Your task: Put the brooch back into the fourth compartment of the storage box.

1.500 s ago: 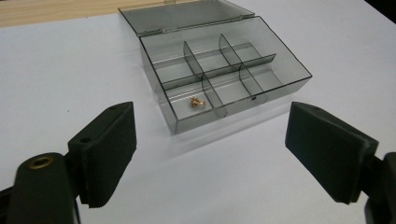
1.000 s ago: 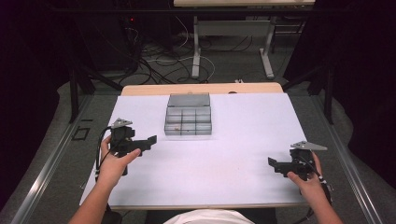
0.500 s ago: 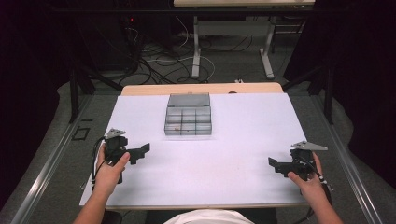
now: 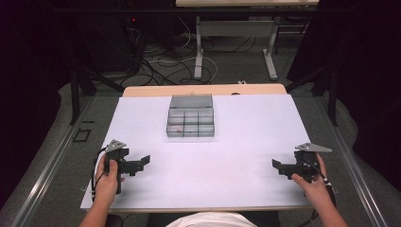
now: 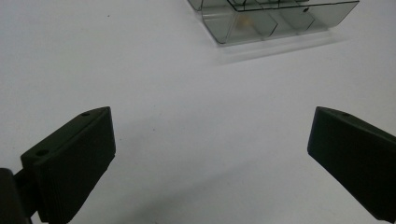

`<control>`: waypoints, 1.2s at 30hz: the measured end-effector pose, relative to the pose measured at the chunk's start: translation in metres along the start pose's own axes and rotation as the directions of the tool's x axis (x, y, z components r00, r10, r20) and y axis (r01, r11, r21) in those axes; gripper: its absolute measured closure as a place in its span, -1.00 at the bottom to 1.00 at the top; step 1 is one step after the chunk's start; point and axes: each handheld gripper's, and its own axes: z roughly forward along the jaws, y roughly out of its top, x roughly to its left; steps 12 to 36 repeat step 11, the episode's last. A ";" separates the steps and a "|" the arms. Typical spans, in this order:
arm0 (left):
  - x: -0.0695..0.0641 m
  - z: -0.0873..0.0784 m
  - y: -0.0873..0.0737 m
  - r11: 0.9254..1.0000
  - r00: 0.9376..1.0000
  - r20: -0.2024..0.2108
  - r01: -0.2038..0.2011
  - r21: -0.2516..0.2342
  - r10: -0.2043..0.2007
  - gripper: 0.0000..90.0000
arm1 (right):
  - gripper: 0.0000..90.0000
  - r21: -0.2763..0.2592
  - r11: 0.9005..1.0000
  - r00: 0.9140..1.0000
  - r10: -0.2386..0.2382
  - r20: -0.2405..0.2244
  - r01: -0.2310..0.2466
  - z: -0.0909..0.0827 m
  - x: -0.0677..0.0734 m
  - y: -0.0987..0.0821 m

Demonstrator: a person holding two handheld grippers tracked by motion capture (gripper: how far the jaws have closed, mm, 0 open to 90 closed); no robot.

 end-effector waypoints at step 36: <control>0.010 0.006 -0.005 0.999 0.998 -0.017 0.053 0.004 -0.053 -0.93 | -1.00 0.005 1.000 1.000 0.005 0.005 -0.005 0.001 -0.001 -0.001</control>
